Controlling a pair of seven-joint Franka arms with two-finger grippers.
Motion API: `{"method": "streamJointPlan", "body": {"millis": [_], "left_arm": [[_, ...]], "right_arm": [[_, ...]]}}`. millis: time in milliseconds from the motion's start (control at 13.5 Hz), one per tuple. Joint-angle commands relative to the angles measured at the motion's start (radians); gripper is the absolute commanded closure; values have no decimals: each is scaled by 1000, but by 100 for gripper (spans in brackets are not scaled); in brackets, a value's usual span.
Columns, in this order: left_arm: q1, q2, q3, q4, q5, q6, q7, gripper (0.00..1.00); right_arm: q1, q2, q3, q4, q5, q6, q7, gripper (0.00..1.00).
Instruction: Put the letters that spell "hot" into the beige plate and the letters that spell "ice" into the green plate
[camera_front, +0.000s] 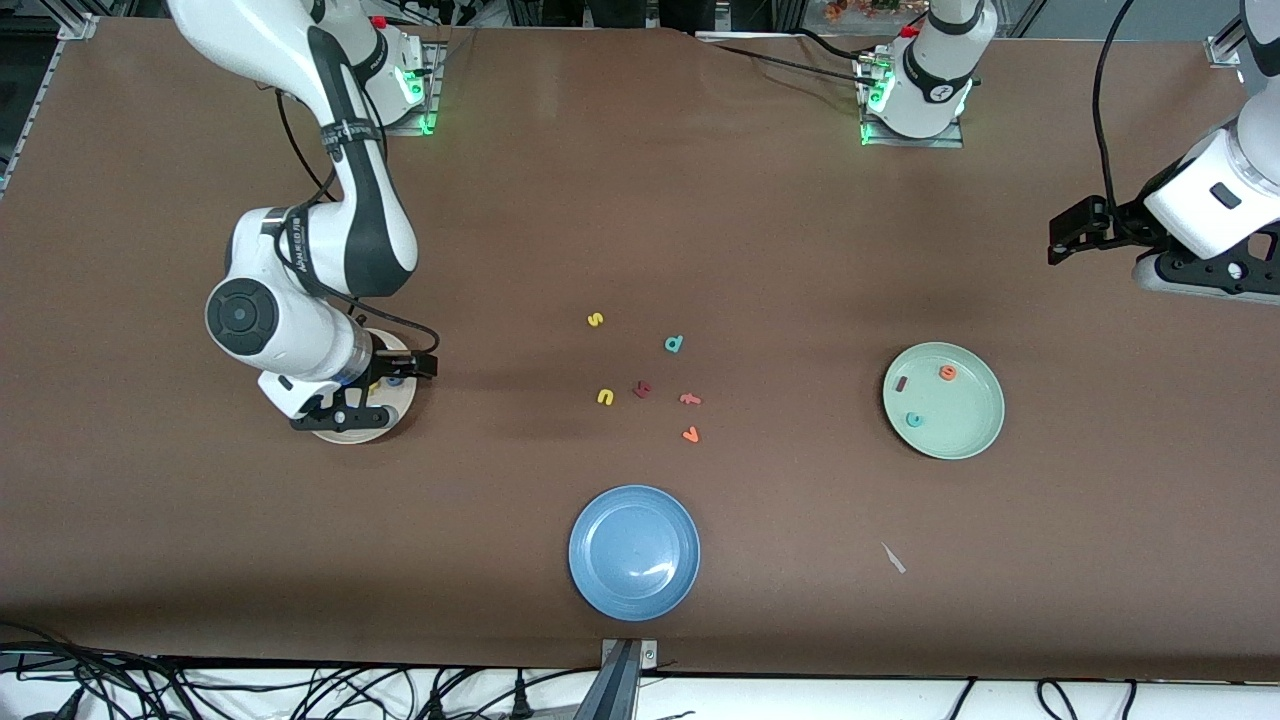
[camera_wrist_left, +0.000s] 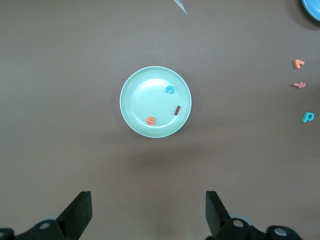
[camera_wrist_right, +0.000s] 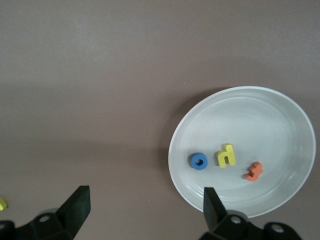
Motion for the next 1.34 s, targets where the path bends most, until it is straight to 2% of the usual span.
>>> {"method": "streamJointPlan", "body": {"millis": [0, 148, 371, 594, 817, 1114, 1262], "left_arm": [[-1, 11, -2, 32, -4, -19, 11, 0], [1, 11, -2, 32, -6, -21, 11, 0], [1, 10, -1, 34, -4, -21, 11, 0], [1, 10, -2, 37, -1, -21, 11, 0], [4, 10, -1, 44, -1, -22, 11, 0], [4, 10, -2, 44, -1, -28, 11, 0], [4, 8, -1, 46, 1, -28, 11, 0]], "right_arm": [[-228, -74, 230, 4, -144, -30, 14, 0], [-339, -126, 360, -5, -200, -30, 12, 0], [-385, -219, 422, -29, -225, -28, -4, 0], [-436, -345, 427, -81, -223, -43, 0, 0], [-467, -431, 425, -71, -234, -112, 2, 0], [-468, -465, 389, 33, -249, -339, -4, 0], [-471, -470, 373, 64, -264, -401, -7, 0]]}}
